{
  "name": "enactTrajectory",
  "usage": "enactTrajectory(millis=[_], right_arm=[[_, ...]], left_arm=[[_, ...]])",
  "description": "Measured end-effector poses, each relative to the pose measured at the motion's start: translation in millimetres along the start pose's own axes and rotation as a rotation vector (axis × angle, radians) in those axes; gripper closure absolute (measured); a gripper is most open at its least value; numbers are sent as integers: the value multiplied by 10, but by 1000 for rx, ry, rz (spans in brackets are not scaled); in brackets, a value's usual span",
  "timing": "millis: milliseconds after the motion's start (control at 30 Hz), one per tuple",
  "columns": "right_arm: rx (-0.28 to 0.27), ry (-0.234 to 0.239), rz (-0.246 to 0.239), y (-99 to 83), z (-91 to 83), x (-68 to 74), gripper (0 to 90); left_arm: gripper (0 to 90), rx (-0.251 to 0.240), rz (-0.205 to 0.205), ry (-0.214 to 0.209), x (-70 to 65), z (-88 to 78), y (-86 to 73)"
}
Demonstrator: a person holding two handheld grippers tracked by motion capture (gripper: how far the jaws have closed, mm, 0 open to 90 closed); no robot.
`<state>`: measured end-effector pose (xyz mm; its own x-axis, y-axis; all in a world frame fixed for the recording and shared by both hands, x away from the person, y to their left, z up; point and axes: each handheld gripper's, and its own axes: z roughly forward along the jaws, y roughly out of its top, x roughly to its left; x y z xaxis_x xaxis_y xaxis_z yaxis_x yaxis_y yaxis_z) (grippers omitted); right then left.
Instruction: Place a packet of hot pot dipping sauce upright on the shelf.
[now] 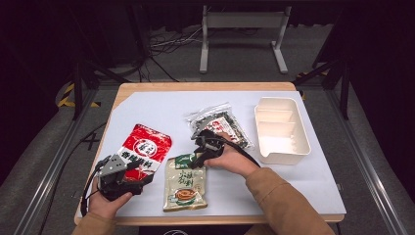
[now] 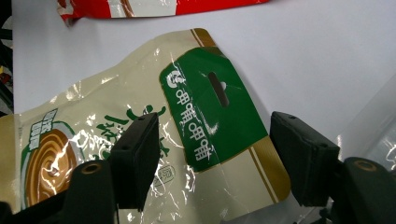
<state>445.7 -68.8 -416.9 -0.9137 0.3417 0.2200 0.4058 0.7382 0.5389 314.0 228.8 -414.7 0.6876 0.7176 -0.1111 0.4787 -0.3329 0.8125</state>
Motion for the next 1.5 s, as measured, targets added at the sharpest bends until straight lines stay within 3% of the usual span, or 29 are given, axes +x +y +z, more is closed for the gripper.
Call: enactTrajectory(millis=[133,433,567,733,867,1233,1367,1500], right_arm=[[-4,-2,-4,-4,-32,34,372],[-7,-8,-61,8,-125,146,500],[23,-16,-95,5,-144,177,613],[54,-23,-123,-7,-162,215,671],[90,4,-146,-16,-117,236,694],[166,-34,-185,-30,57,235,686],[177,-72,-198,-25,86,233,791],[168,-79,-206,-32,85,221,846]], left_arm=[[280,1,5,3,7,0,1],[279,6,6,5,-3,19,5],[278,5,4,3,-7,26,5],[275,7,3,5,-3,31,6],[274,12,10,6,-3,32,7],[272,10,9,8,-2,32,6],[272,8,8,7,-1,31,6],[272,12,9,8,-1,33,7]])
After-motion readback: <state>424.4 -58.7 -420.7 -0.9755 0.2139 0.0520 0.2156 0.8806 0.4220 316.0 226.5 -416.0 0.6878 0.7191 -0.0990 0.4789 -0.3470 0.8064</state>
